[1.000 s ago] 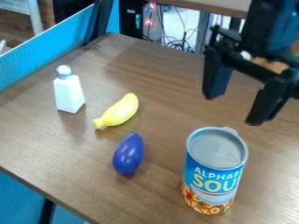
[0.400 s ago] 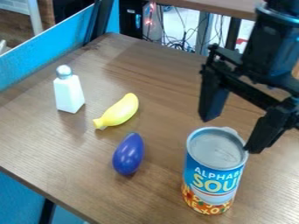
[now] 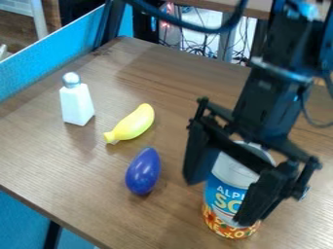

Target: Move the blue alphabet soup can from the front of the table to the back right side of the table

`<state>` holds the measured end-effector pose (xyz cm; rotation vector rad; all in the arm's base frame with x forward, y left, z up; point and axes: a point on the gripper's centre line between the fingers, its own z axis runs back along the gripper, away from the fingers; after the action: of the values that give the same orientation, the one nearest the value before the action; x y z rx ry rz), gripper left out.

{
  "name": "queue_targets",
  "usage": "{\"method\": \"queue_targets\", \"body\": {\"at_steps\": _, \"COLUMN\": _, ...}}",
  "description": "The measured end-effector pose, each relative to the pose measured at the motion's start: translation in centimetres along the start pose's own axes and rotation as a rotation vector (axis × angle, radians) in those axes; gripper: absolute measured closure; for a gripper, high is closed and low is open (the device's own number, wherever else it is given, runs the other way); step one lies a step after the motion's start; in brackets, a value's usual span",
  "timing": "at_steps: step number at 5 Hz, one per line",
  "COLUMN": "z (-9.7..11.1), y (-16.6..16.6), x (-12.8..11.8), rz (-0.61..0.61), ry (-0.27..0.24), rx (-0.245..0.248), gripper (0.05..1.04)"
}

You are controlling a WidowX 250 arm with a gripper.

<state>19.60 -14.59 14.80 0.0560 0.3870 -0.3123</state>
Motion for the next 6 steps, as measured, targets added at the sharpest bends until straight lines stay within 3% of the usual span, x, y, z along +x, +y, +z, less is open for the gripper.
{"method": "queue_targets", "body": {"at_steps": 1, "z": -1.5, "y": 0.0, "x": -1.1, "rz": 0.032, "ry": 0.084, "rx": -0.005, "gripper": 0.077}}
{"method": "queue_targets", "body": {"at_steps": 2, "z": -3.0, "y": 0.4, "x": 0.2, "rz": 0.049, "ry": 0.110, "rx": 0.036, "gripper": 0.077}}
{"method": "queue_targets", "body": {"at_steps": 4, "z": -3.1, "y": 1.2, "x": 3.5, "rz": -0.047, "ry": -0.007, "rx": 0.095, "gripper": 0.077}}
{"method": "queue_targets", "body": {"at_steps": 5, "z": -2.5, "y": 1.5, "x": 5.1, "rz": -0.059, "ry": -0.099, "rx": 0.064, "gripper": 0.077}}
{"method": "queue_targets", "body": {"at_steps": 6, "z": -1.2, "y": 2.6, "x": 8.5, "rz": 0.016, "ry": -0.131, "rx": 0.107, "gripper": 0.077}}
